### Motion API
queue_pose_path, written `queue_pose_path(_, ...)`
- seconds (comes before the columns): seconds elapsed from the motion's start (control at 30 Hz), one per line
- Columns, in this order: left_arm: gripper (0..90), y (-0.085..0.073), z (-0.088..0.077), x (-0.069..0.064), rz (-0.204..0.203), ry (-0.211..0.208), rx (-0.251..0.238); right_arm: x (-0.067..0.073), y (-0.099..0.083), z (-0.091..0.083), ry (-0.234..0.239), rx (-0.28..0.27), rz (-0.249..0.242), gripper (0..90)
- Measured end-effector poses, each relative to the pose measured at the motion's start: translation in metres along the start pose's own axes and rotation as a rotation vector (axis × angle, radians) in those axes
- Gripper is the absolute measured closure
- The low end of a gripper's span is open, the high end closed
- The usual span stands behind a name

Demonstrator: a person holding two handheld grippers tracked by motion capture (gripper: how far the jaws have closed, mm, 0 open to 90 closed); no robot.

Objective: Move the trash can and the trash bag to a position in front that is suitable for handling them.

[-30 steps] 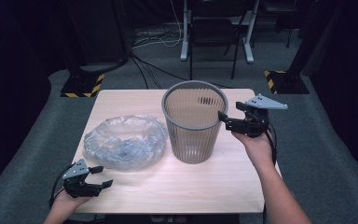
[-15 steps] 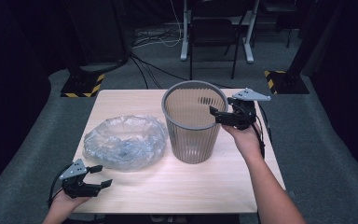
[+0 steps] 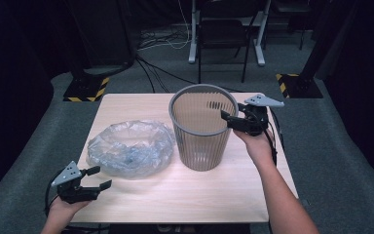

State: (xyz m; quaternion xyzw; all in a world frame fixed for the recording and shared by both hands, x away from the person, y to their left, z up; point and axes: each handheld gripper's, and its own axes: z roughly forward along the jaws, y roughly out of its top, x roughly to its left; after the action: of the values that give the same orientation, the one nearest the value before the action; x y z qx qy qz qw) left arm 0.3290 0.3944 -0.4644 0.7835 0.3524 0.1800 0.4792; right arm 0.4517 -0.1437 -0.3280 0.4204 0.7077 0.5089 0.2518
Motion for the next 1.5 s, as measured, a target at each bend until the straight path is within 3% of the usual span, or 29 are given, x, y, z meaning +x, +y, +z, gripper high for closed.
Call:
queue_pose_path(0.13, 22.7, 0.005, -0.001, 0.001, 0.003, 0.012, -0.007, -0.001, 0.000, -0.004, 0.009, 0.001, 0.010, 35.1)
queue_pose_path(0.5, 22.0, 0.020, 0.000, 0.004, -0.008, 0.016, -0.008, 0.000, 0.001, -0.012, 0.016, 0.017, -0.029, 36.6)
queue_pose_path(0.83, 22.0, 0.020, 0.004, 0.002, 0.000, 0.007, -0.002, -0.001, 0.008, -0.004, -0.002, 0.080, -0.070, 36.8)
queue_pose_path(0.93, 22.0, 0.019, 0.004, 0.002, -0.004, 0.007, -0.003, -0.003, 0.009, -0.004, 0.010, 0.090, -0.067, 37.3)
queue_pose_path(1.13, 21.9, 0.018, 0.003, 0.003, -0.007, 0.008, -0.006, 0.000, 0.011, -0.011, 0.032, 0.128, -0.108, 40.0)
queue_pose_path(1.5, 22.0, 0.029, 0.002, 0.002, -0.005, 0.007, -0.013, 0.008, 0.001, -0.032, 0.091, 0.125, -0.124, 40.4)
